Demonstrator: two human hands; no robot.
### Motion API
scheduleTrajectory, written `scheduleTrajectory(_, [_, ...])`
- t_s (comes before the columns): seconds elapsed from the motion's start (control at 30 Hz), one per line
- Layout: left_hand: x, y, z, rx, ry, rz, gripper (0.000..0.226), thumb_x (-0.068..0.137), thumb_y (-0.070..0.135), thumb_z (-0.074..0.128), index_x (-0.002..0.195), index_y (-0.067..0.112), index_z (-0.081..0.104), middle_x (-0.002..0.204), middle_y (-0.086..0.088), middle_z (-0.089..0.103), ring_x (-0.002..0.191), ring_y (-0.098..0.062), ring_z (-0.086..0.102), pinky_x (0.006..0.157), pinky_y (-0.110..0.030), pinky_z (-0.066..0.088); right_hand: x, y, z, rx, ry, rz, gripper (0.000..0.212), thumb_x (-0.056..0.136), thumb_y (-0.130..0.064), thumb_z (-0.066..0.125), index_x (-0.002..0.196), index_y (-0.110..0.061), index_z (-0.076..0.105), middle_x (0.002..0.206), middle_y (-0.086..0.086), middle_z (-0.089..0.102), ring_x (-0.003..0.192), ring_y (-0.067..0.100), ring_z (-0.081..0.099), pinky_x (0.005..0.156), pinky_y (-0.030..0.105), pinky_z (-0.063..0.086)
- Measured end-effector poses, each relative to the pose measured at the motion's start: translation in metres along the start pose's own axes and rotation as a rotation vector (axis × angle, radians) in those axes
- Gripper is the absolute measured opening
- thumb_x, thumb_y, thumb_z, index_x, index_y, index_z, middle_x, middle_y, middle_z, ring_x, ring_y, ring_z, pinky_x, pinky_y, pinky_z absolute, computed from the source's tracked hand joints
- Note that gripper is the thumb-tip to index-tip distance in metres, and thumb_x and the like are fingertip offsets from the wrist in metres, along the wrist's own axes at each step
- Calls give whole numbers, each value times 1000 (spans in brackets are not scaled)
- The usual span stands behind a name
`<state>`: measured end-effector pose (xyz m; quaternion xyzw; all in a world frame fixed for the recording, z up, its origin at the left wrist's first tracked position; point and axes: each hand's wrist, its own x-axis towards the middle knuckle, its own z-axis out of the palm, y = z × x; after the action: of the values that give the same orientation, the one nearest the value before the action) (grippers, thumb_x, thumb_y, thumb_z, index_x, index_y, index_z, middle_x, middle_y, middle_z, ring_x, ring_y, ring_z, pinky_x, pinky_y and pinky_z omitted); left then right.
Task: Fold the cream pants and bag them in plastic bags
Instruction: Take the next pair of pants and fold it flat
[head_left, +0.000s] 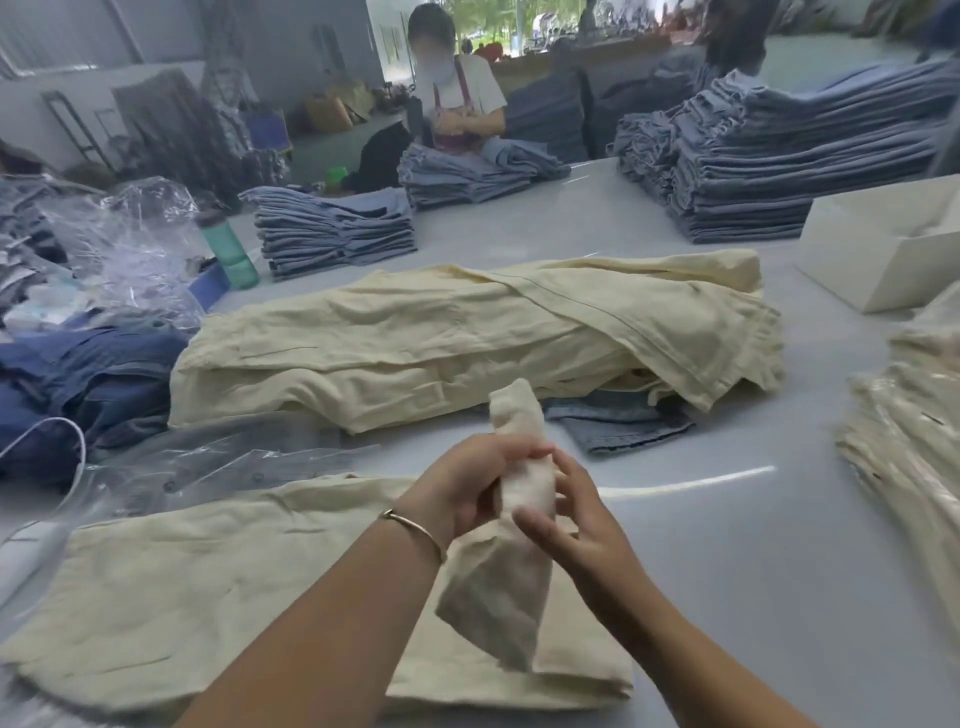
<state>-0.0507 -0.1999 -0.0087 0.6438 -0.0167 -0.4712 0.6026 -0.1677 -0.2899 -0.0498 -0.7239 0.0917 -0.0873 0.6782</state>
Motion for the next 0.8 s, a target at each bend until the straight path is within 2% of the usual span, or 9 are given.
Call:
scheduleTrajectory(0.1, [16,17,79,23,-199,40,19,89,22,63,103,9,65,93,-8,66,89,-23,64,78,-33,53,-13,-26,-75,-142,98,-4,67,55,-41,77,113,-51,44,100,-29,64,90,-9,63,66,9,49])
scheduleTrajectory(0.17, [32,21,120,116,-404,78,24,93,25,58,113,12,62,105,-7,63,99,-22,60,89,-35,49,-18,-29,-135,-311,219,53,49,56,-17,65,98,-38,54,86,-23,66,80,-9,62,55,7,45])
scheduleTrajectory(0.23, [53,19,149,234,-481,111,25,96,27,56,117,15,60,112,-4,62,106,-21,58,94,-38,48,-18,-15,-191,-541,369,175,29,66,-6,60,87,-26,56,81,-10,66,79,-1,62,59,15,48])
scheduleTrajectory(0.3, [80,11,165,452,-262,199,17,94,26,59,108,19,63,106,-3,63,98,-18,59,86,-34,48,-18,9,-231,-810,443,383,16,85,-15,56,102,-17,55,104,5,64,99,23,60,79,32,50])
scheduleTrajectory(0.4, [119,-11,145,994,164,359,7,89,23,57,86,19,62,95,-9,66,82,-19,57,71,-28,42,-21,49,-257,-1091,385,610,48,93,-13,43,140,-13,33,134,13,49,120,30,52,96,34,45])
scheduleTrajectory(0.5, [142,-37,95,1285,404,302,17,87,28,53,99,20,63,110,-1,65,104,-21,56,86,-33,47,-20,68,-260,-1308,383,685,65,92,-14,41,150,-16,14,146,12,31,133,31,36,105,39,36])
scheduleTrajectory(0.6, [152,-56,54,1491,451,226,43,84,48,58,124,31,54,129,8,55,125,-17,44,107,-42,29,-3,83,-253,-1358,272,501,70,87,-18,48,150,-16,16,150,7,23,138,28,25,109,36,32])
scheduleTrajectory(0.67, [155,-64,33,1508,422,201,55,81,60,58,129,34,49,132,12,51,128,-15,42,111,-47,20,16,90,-248,-1297,230,367,64,88,-16,45,148,-19,22,151,3,24,137,24,26,106,34,33])
scheduleTrajectory(0.8, [157,-66,1,1459,343,249,49,77,68,60,114,35,56,114,13,59,112,-11,52,95,-30,40,63,110,-236,-1198,52,199,53,97,-26,42,148,-28,29,155,-5,25,143,13,20,116,33,16])
